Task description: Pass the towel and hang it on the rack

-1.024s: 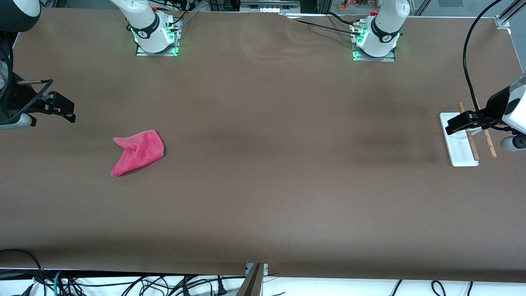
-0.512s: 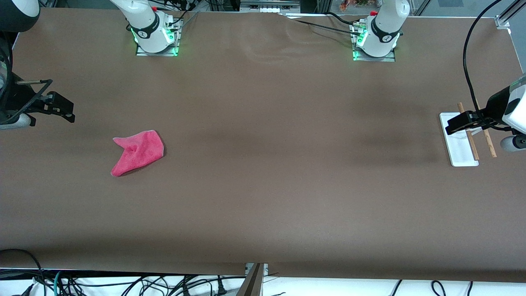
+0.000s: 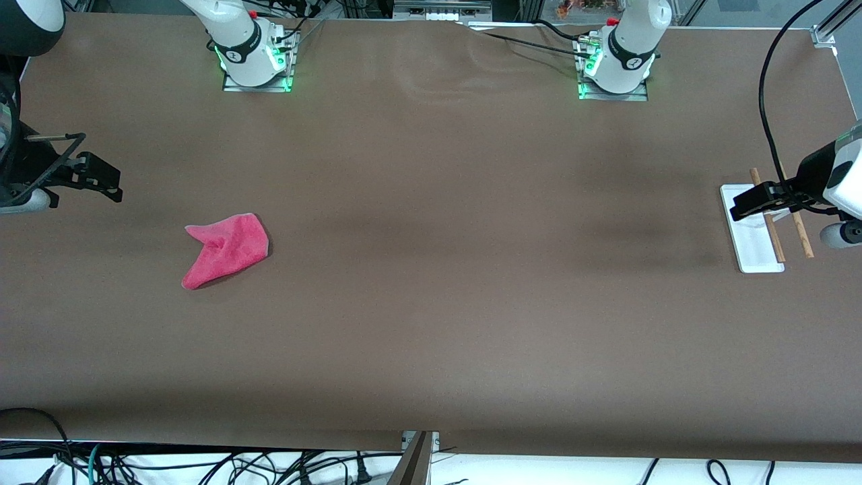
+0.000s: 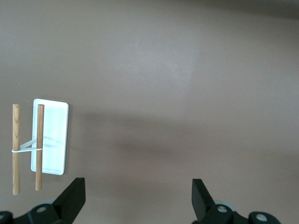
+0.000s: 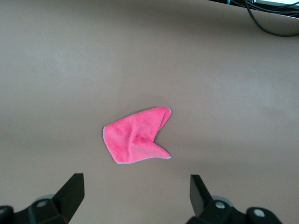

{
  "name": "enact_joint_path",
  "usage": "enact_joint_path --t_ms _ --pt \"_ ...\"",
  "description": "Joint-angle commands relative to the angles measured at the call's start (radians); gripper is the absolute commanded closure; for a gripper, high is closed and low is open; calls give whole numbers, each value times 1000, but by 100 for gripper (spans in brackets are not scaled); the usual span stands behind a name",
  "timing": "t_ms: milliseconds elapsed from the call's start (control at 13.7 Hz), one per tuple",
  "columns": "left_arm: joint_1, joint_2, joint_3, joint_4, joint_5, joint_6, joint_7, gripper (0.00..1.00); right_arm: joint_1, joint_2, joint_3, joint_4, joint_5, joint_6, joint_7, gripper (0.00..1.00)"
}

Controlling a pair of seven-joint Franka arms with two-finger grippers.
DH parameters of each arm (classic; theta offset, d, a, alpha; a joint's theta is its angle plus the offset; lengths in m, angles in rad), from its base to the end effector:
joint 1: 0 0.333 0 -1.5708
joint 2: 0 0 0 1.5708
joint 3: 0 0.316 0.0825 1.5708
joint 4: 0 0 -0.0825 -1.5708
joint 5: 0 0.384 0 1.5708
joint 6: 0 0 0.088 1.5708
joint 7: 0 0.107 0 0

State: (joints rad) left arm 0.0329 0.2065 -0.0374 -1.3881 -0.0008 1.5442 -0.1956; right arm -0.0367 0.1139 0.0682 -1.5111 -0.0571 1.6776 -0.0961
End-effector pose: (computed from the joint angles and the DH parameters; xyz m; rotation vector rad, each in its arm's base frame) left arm 0.6139 -0.0004 0.5875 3.1228 0.3002 -0.0798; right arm 0.5992 0.0110 0.5972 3.0830 0.2031 0.0792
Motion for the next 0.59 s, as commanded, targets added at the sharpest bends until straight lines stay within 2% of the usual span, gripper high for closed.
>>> enact_joint_path --t_ms 0,293,512 --pt "4 -6 -2 8 8 -13 1 0 -6 7 2 9 -1 -16 -4 0" --pt "4 -6 -2 8 8 -13 1 0 3 56 5 9 -13 -9 3 0" --pt "5 -6 -2 8 8 -13 1 0 1 131 5 11 -10 10 7 0"
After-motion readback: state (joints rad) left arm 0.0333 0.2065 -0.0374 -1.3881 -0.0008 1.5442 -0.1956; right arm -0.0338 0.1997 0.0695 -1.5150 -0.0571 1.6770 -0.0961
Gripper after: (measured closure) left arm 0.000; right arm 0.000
